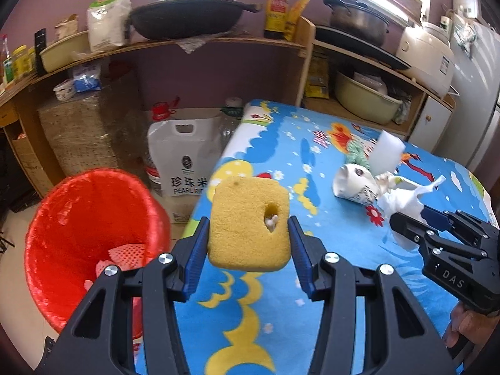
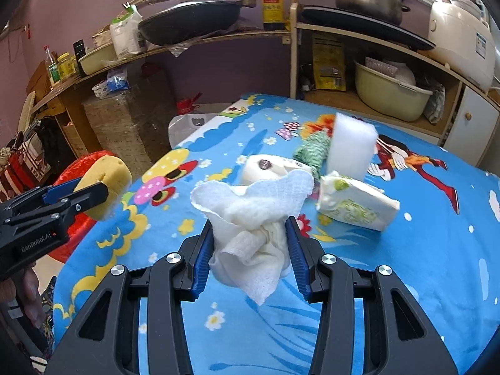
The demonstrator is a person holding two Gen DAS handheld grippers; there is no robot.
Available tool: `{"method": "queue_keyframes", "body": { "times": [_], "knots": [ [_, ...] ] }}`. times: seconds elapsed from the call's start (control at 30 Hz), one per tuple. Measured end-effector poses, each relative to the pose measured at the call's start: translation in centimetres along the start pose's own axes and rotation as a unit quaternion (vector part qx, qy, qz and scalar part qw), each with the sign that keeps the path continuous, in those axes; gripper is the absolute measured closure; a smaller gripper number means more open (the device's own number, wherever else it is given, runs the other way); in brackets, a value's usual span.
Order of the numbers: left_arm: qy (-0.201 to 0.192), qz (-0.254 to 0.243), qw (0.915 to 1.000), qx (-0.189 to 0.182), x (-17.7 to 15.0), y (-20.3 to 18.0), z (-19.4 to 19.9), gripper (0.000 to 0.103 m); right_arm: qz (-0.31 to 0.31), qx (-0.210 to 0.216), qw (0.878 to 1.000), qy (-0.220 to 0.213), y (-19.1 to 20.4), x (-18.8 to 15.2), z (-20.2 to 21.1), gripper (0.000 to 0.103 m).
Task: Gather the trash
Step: 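Carry the tissue and sponge over the red bin with both tools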
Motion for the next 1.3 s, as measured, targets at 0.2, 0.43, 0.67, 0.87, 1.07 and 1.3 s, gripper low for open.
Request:
{"method": "queue_keyframes", "body": {
  "times": [0.2,0.43,0.67,0.87,1.07,1.3],
  "knots": [
    [-0.009,0.017,0.9997,0.012,0.1,2.5,1.2,0.055,0.012,0.007,1.0,-0.002,1.9,0.7,0.1,0.06],
    [-0.019,0.038,0.9988,0.026,0.0,5.7,2.6,0.055,0.027,0.017,0.999,-0.006,4.4,1.6,0.1,0.06],
    [-0.027,0.059,0.9966,0.05,-0.1,9.6,3.9,0.055,0.042,0.031,0.999,-0.008,7.0,2.4,-0.3,0.06],
    [-0.032,0.078,0.9934,0.078,-0.4,13.4,5.2,0.055,0.055,0.051,0.997,-0.008,9.9,3.2,-0.8,0.06],
    [-0.036,0.097,0.9894,0.102,-0.7,16.8,6.3,0.055,0.072,0.072,0.995,-0.009,13.0,4.2,-1.3,0.06],
    [-0.04,0.114,0.9852,0.122,-0.9,19.8,7.0,0.055,0.101,0.098,0.99,-0.013,17.3,5.5,-2.0,0.06]
  ]
}}
Point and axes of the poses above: each gripper's, at about its wrist camera, not at the fingertips, and z roughly against the way its jaws point, y to its left, x to its top, the point moved 1 cm from there along -z, roughly the way its jaws point, and after that the axes turned 4 degrees about -x, right-handed, at the moved point
